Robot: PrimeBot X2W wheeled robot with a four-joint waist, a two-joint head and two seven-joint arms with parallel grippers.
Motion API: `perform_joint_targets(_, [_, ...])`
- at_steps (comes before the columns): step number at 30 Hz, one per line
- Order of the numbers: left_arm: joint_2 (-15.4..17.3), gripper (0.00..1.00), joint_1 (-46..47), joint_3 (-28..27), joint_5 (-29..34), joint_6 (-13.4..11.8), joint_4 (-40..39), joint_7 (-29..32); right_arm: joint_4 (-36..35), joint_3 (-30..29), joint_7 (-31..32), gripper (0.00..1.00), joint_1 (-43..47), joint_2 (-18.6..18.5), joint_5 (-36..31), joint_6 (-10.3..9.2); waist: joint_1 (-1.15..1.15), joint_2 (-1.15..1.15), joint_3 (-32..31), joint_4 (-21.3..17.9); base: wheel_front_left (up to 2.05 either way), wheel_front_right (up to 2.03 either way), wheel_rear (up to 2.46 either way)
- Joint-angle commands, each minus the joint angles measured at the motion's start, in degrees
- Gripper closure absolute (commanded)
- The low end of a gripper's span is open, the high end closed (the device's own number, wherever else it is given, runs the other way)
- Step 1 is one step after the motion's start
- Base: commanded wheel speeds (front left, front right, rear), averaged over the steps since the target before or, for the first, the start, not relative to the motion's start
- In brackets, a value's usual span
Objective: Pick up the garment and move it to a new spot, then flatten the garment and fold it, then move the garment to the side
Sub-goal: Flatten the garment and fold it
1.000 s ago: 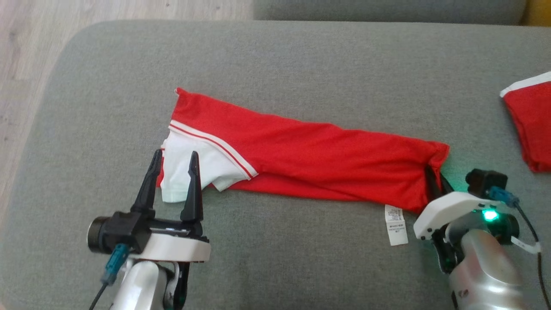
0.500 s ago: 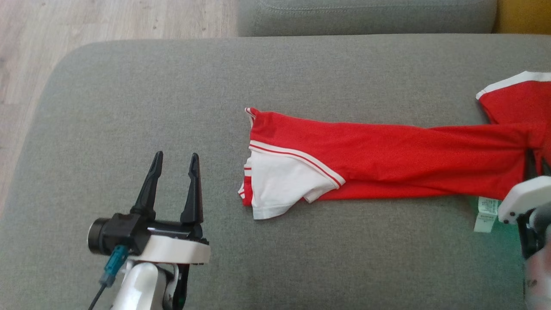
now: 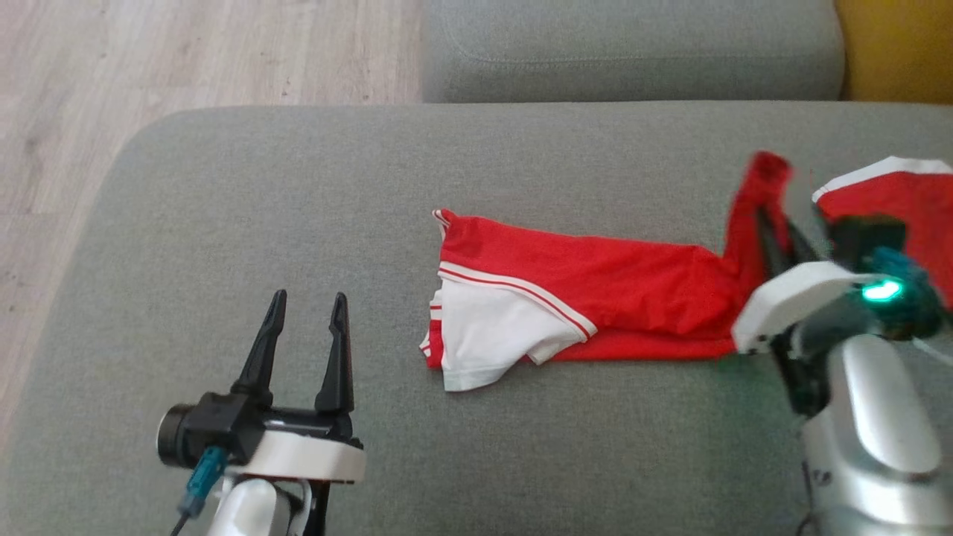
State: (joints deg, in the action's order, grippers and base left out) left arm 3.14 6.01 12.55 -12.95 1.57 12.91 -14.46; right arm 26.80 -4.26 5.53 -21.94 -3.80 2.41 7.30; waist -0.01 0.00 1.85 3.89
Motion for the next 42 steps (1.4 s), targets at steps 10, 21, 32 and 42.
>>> perform_joint_targets(10, [-0.04,0.00,2.52,-1.06,0.95,0.57,-1.74,-0.53,-4.17,21.95,1.20,1.00,-3.18,0.90,13.86,0.19,0.01,0.00,1.88,3.92,0.00,0.00,0.00])
perform_joint_targets(21, [-0.20,0.00,4.84,2.02,-0.05,0.56,-0.62,-0.53,7.06,32.96,-5.42,1.00,-9.09,0.91,22.43,0.19,0.01,0.00,5.01,9.77,0.00,0.00,0.00])
perform_joint_targets(32, [-0.24,0.00,5.71,3.22,-0.91,-0.10,-0.13,-0.53,17.04,38.88,-11.79,1.00,-12.64,0.91,27.88,0.19,0.01,0.00,5.86,12.94,0.00,0.00,0.00])
perform_joint_targets(42, [0.73,0.00,5.82,1.45,-0.73,-0.27,-0.12,-0.53,19.19,42.28,-17.30,0.00,-15.62,0.92,30.65,0.19,0.01,0.00,4.22,8.77,0.00,0.00,0.00])
